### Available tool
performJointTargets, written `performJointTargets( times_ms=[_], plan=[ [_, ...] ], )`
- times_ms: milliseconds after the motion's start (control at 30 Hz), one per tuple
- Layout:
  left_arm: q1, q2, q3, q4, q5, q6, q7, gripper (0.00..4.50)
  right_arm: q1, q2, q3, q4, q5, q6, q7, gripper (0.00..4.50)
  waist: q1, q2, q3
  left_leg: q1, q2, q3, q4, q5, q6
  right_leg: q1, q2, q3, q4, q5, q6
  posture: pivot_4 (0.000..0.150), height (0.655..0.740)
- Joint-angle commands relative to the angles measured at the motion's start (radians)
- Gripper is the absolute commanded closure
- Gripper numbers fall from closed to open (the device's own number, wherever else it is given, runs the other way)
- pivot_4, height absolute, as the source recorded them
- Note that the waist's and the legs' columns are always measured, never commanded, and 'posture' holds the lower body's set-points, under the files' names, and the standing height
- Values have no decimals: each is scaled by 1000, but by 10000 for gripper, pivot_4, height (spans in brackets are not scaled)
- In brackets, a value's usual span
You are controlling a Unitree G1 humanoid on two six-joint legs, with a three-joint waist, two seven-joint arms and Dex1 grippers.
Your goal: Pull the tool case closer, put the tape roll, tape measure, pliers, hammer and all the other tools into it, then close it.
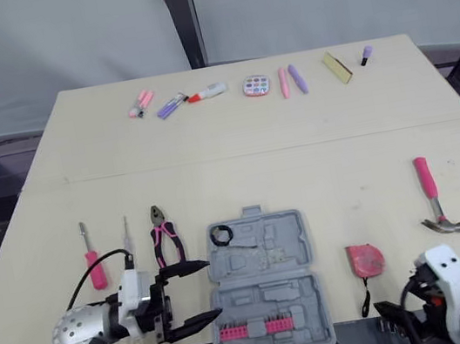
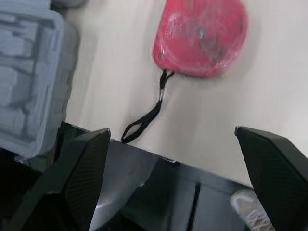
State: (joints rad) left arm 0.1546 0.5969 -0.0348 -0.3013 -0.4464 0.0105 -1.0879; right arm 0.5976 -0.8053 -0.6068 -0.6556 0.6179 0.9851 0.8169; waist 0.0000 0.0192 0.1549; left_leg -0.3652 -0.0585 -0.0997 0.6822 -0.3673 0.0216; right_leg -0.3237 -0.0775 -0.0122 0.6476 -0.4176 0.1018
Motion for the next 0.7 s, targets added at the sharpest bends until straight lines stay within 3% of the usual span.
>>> performJointTargets(
  times_ms=[33, 367, 700],
  plan=[
    [-12, 16, 11, -24, -17, -45, -44, 0, -44, -82, 8, 107, -56, -185, 136, 1107, 0, 0, 0, 0, 0, 0, 0, 0, 0, 0, 0, 0, -1, 0, 0, 1500, 7134],
    [18, 53, 28, -11, -2, -114, -98, 0, -314, -204, 271, 540, -315, -801, 367, 1107, 1, 0, 0, -1, 0, 1, 1, 0, 0, 0, -1, -2, -2, 0, 0, 1500, 7134],
    [43, 70, 49, -7, 8, -168, -103, 0, -524, -216, 469, 800, -416, -1119, 514, 1107, 0, 0, 1, -2, 1, 0, 1, 0, 0, 0, -1, -4, -3, 0, 0, 1500, 7134]
  ],
)
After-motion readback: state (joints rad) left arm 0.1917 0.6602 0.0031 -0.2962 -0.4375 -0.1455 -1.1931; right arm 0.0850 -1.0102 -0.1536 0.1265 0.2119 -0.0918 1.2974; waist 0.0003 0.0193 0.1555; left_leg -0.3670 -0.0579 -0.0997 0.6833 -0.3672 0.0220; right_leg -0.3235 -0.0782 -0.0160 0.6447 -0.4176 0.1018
